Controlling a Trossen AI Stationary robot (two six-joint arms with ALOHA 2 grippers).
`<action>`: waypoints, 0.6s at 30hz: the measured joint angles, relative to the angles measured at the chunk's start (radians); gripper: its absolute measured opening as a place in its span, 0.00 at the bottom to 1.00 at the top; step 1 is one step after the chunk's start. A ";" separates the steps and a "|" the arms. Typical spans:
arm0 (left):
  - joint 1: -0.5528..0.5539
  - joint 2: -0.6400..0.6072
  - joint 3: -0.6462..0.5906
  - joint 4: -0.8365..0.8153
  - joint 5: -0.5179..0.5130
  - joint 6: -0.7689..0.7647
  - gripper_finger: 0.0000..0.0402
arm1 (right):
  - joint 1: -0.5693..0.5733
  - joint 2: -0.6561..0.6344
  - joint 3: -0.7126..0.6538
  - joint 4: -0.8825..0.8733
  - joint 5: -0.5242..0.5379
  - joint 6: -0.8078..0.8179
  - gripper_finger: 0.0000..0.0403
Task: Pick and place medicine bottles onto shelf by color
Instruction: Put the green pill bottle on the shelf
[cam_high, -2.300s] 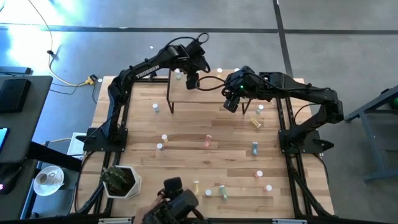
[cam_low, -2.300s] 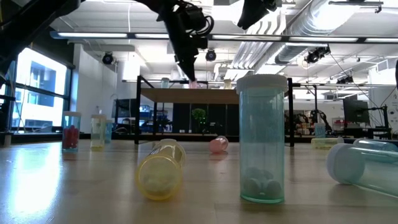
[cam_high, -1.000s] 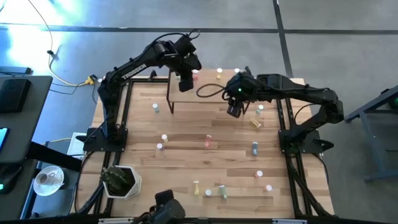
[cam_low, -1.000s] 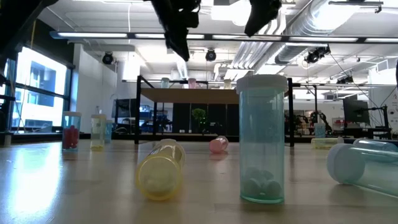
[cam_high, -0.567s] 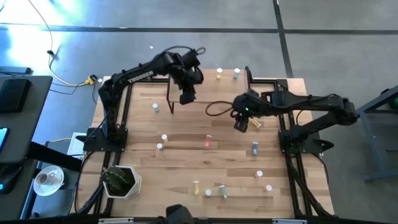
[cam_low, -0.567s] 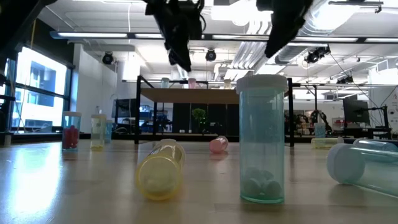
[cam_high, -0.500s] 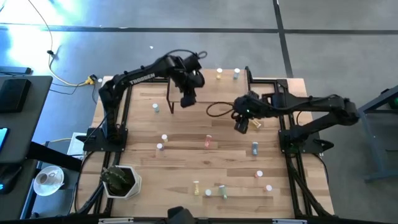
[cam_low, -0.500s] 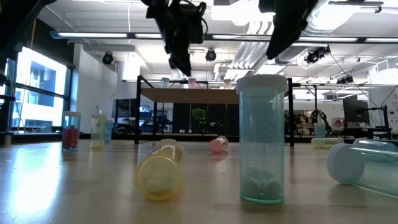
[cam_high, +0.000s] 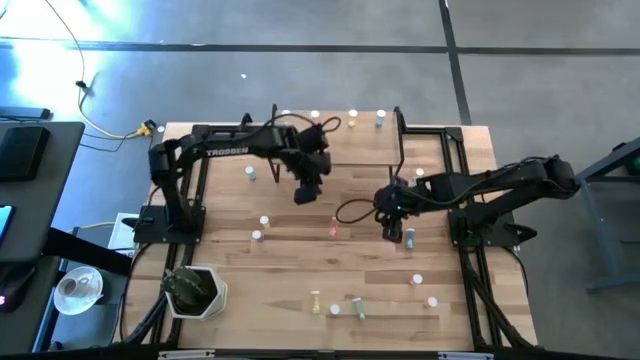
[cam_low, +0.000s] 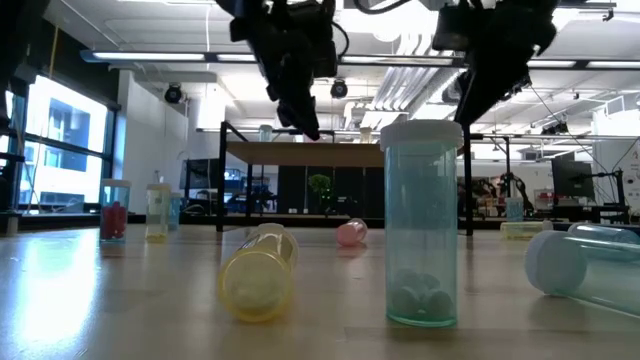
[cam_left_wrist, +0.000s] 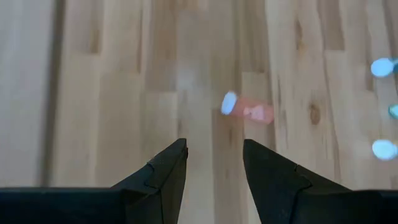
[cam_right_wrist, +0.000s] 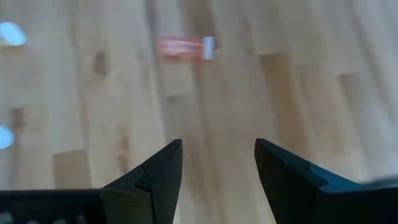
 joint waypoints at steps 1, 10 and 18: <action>-0.011 -0.019 -0.037 0.041 0.000 -0.013 0.37 | 0.008 0.000 -0.014 0.029 -0.013 0.000 0.48; -0.104 -0.174 -0.318 0.315 -0.016 -0.141 0.37 | 0.093 0.000 -0.056 0.207 -0.063 0.017 0.48; -0.189 -0.265 -0.453 0.460 -0.057 -0.189 0.37 | 0.170 0.000 -0.056 0.350 -0.063 -0.018 0.48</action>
